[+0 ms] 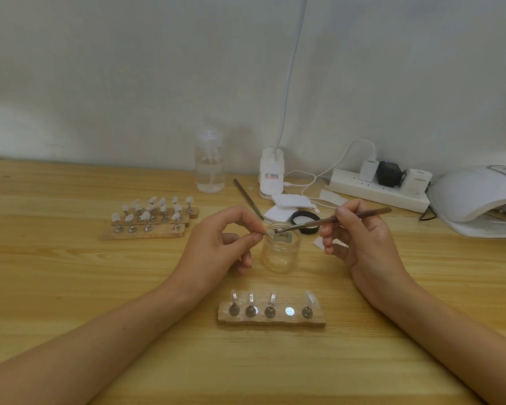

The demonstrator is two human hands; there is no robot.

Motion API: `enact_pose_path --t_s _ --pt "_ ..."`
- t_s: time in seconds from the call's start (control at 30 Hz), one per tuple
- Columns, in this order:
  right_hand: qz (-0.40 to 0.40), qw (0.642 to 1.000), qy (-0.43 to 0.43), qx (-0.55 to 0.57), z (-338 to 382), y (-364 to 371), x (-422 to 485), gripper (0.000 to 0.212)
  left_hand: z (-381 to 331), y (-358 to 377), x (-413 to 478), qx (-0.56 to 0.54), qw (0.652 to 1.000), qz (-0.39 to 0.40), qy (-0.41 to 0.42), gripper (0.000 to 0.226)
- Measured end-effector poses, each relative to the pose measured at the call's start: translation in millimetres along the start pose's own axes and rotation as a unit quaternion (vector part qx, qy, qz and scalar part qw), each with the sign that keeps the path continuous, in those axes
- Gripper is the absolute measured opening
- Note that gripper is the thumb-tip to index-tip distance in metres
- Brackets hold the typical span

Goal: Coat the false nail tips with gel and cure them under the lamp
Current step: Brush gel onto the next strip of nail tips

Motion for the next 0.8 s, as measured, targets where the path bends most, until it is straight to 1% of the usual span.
enact_pose_path --t_s 0.03,0.1,0.17,0.23,0.33,0.4,0.47,0.53,0.63,0.73,0.8 --pt "-0.004 1.000 0.001 0.011 0.2 -0.9 0.2 0.013 0.1 -0.1 0.1 -0.001 1.000 -0.001 -0.002 0.010" --pt "0.013 1.000 -0.009 0.021 2.2 -0.4 -0.7 0.013 0.3 -0.2 0.2 -0.001 1.000 -0.001 -0.002 0.010" --pt "0.034 0.999 -0.017 0.002 3.2 2.7 -2.5 0.014 0.0 -0.3 0.0 0.004 1.000 0.001 0.000 0.010" --pt "0.023 1.000 -0.012 -0.012 1.5 2.5 -2.1 0.015 0.0 -0.3 -0.2 0.009 1.000 0.003 0.001 0.010" --pt "-0.007 1.000 -0.005 0.003 0.4 -1.9 0.2 0.012 -0.2 -0.4 -0.2 0.015 1.000 0.003 -0.001 0.013" --pt "0.008 1.000 -0.013 0.012 2.4 -0.8 -0.4 0.013 -0.7 -0.9 0.0 0.017 1.000 0.001 -0.001 0.015" --pt "0.027 0.999 -0.018 -0.003 3.4 2.3 -2.3 0.015 -1.3 -0.9 -0.2 0.018 1.000 0.002 -0.001 0.014" --pt "0.016 1.000 -0.014 -0.015 2.0 2.0 -2.4 0.016 -1.6 -0.8 -0.4 0.021 1.000 0.003 0.000 0.012" --pt "-0.011 1.000 -0.009 0.003 1.1 -2.1 -1.0 0.013 -2.0 -0.8 -0.7 0.028 1.000 0.004 0.001 0.010" --pt "0.018 1.000 -0.022 0.004 3.8 1.5 -2.3 0.014 -1.9 -0.8 -0.8 0.035 0.999 0.003 -0.002 0.008" --pt "0.016 1.000 -0.020 -0.013 2.8 2.6 -2.8 0.015 -1.9 -0.8 -0.7 0.039 0.999 -0.001 -0.003 0.009"
Point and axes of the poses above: each hand's wrist, its own x-axis towards the middle knuckle, its own y-axis out of the palm, z = x × y, the point moved 3 cm from there along x, towards the middle knuckle, and after that the axes turned 11 degrees about y, right-handed, at the moved point
